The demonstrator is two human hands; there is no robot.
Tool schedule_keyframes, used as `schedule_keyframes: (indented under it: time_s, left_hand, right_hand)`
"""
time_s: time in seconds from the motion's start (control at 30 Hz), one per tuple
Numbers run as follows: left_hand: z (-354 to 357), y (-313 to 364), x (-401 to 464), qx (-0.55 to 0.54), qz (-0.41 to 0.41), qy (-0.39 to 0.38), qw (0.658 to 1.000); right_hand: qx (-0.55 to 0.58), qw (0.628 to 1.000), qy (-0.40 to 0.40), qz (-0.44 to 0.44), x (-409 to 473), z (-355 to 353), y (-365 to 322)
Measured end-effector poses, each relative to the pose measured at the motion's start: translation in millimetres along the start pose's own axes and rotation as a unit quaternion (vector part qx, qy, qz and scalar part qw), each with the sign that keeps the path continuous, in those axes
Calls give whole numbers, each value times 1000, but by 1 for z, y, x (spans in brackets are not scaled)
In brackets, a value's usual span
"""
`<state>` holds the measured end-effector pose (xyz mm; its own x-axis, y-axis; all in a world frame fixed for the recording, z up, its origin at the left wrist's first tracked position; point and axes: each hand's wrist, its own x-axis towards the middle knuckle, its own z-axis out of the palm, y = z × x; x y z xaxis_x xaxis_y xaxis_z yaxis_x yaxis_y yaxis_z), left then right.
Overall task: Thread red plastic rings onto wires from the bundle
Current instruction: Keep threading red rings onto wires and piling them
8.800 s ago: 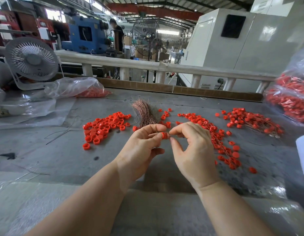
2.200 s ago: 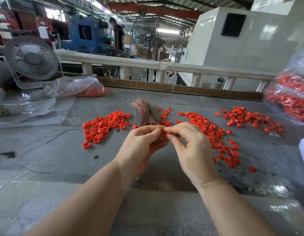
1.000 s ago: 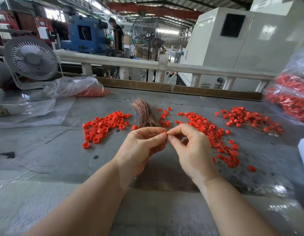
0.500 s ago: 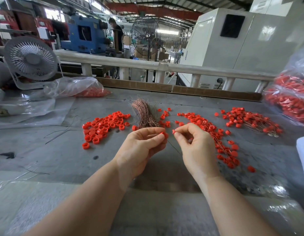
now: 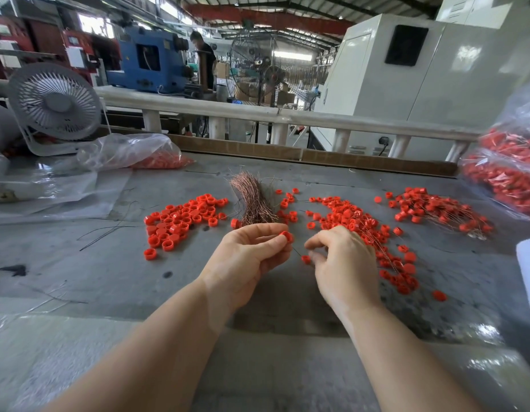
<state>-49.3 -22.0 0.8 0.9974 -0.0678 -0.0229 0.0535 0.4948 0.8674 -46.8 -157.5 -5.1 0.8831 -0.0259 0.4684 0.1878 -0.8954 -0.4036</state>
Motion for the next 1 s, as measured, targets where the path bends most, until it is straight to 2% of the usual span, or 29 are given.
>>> schedule_keyframes:
  time_s: [0.1, 0.2, 0.4, 0.67, 0.83, 1.0]
  left_hand:
    - [0, 1, 0, -5, 0, 1, 1000]
    - [-1, 1, 0, -10, -1, 3, 1000]
    - [-1, 2, 0, -41, -7, 5, 999]
    - [0, 4, 1, -73, -7, 18, 997]
    - [-2, 5, 3, -72, -3, 55, 996]
    - [-1, 4, 4, -63, -8, 51, 997]
  right_hand:
    - [130, 991, 26, -22, 0, -2, -4]
    - [219, 975, -9, -17, 0, -1, -7]
    - [275, 961, -21, -21, 0, -1, -6]
    - [234, 972, 5, -20, 2, 1, -2]
    - [109, 991, -47, -64, -1, 2, -4]
    - [26, 993, -82, -86, -1, 2, -3]
